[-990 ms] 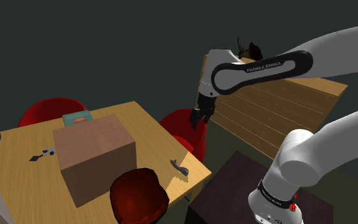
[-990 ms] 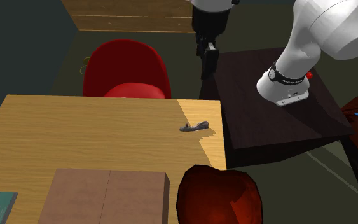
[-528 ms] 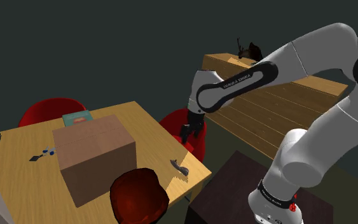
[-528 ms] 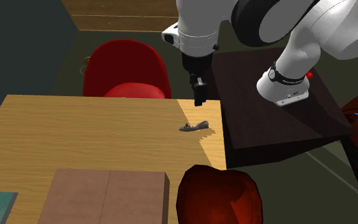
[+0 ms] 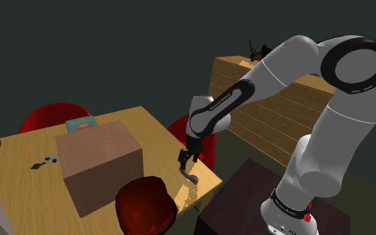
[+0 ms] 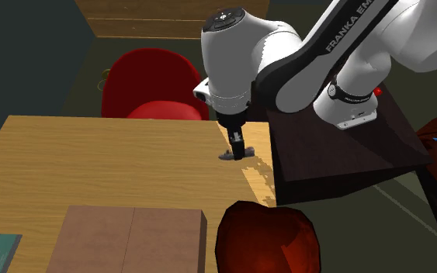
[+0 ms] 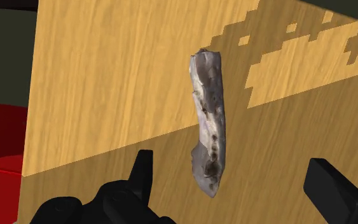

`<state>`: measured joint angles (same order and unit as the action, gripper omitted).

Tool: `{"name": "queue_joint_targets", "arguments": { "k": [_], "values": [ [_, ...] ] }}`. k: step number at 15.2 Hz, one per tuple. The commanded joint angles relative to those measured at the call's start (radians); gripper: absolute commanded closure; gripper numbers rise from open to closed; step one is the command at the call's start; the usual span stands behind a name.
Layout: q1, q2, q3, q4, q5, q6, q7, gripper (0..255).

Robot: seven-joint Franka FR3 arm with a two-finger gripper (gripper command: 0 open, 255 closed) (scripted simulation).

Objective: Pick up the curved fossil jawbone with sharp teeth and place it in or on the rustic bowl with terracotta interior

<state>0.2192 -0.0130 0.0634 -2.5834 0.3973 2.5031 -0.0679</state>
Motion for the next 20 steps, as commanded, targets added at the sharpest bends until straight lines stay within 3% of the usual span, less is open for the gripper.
{"name": "queue_joint_targets", "arguments": {
  "k": [1, 8, 15, 16, 20],
  "values": [
    [0.008, 0.045, 0.008, 0.005, 0.03, 0.035, -0.021, 0],
    [0.02, 0.137, 0.028, 0.004, 0.086, 0.128, -0.06, 0],
    [0.02, 0.136, 0.028, 0.004, 0.086, 0.128, -0.06, 0],
    [0.02, 0.136, 0.028, 0.004, 0.086, 0.128, -0.06, 255],
    [0.02, 0.136, 0.028, 0.004, 0.086, 0.128, -0.06, 255]
  ]
}}
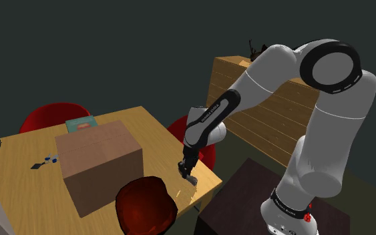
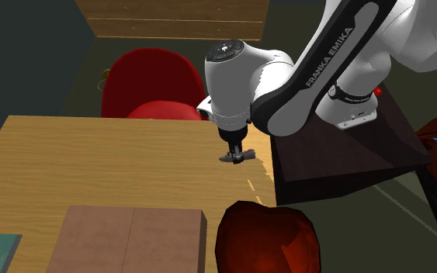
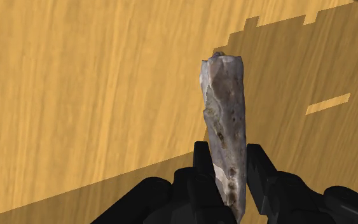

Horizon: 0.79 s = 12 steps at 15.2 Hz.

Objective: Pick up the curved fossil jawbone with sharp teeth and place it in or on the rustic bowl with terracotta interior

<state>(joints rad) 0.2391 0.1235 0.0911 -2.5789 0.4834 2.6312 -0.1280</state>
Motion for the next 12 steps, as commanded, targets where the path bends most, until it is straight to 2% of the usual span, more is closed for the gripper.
{"name": "queue_joint_targets", "arguments": {
  "k": [1, 5, 12],
  "values": [
    [0.0, 0.0, 0.0, 0.0, 0.0, 0.0, 0.0, 255],
    [0.0, 0.0, 0.0, 0.0, 0.0, 0.0, 0.0, 255],
    [-0.001, -0.103, -0.012, -0.004, -0.056, -0.095, 0.058, 255]
  ]
}}
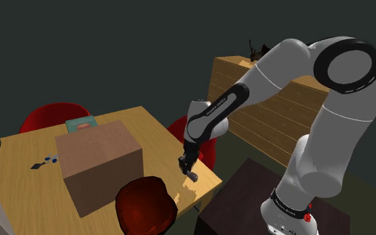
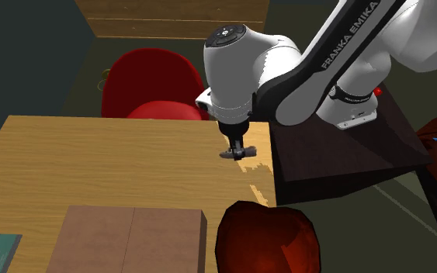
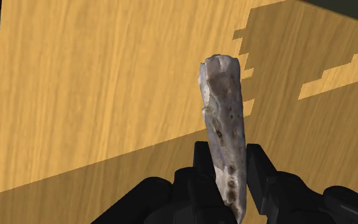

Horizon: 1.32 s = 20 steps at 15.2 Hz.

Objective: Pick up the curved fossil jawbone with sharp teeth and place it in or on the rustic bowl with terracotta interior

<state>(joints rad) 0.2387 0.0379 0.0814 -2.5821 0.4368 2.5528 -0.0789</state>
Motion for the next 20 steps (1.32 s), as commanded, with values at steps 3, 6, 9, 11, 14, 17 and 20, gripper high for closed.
{"name": "queue_joint_targets", "arguments": {
  "k": [3, 6, 9, 11, 14, 17, 20],
  "values": [
    [-0.003, -0.059, -0.005, 0.002, -0.03, -0.059, 0.031, 255],
    [-0.006, -0.098, -0.007, 0.008, -0.048, -0.102, 0.051, 255],
    [-0.01, -0.135, -0.008, 0.015, -0.064, -0.146, 0.069, 255],
    [-0.012, -0.159, -0.009, 0.022, -0.074, -0.175, 0.08, 255],
    [-0.015, -0.193, -0.01, 0.033, -0.087, -0.219, 0.096, 255],
    [-0.018, -0.224, -0.011, 0.047, -0.099, -0.263, 0.111, 255],
    [-0.021, -0.253, -0.012, 0.063, -0.109, -0.306, 0.124, 255]
  ]
}}
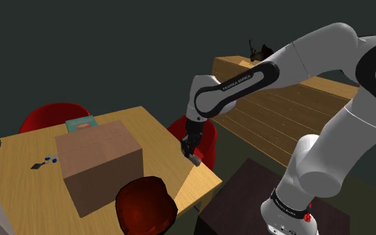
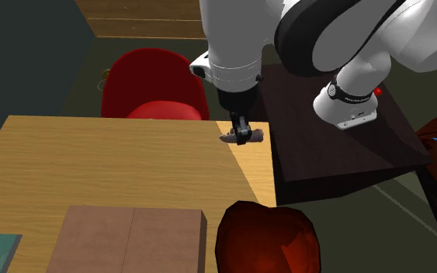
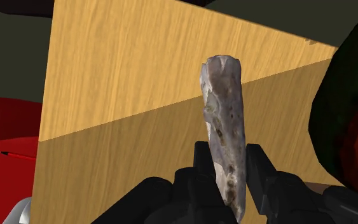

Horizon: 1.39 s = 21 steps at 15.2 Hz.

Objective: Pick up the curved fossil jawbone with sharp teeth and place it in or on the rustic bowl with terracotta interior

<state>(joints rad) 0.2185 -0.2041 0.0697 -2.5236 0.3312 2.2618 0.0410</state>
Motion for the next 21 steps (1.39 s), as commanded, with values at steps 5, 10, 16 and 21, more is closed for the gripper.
{"name": "queue_joint_targets", "arguments": {
  "k": [5, 10, 16, 21],
  "values": [
    [-0.005, -0.053, -0.003, 0.036, -0.019, -0.088, 0.025, 255],
    [0.043, -0.019, 0.064, 0.072, 0.005, -0.065, 0.123, 255],
    [0.108, 0.064, 0.158, 0.159, 0.014, -0.029, 0.273, 255],
    [0.157, 0.157, 0.227, 0.26, -0.011, -0.006, 0.406, 255]
  ]
}}
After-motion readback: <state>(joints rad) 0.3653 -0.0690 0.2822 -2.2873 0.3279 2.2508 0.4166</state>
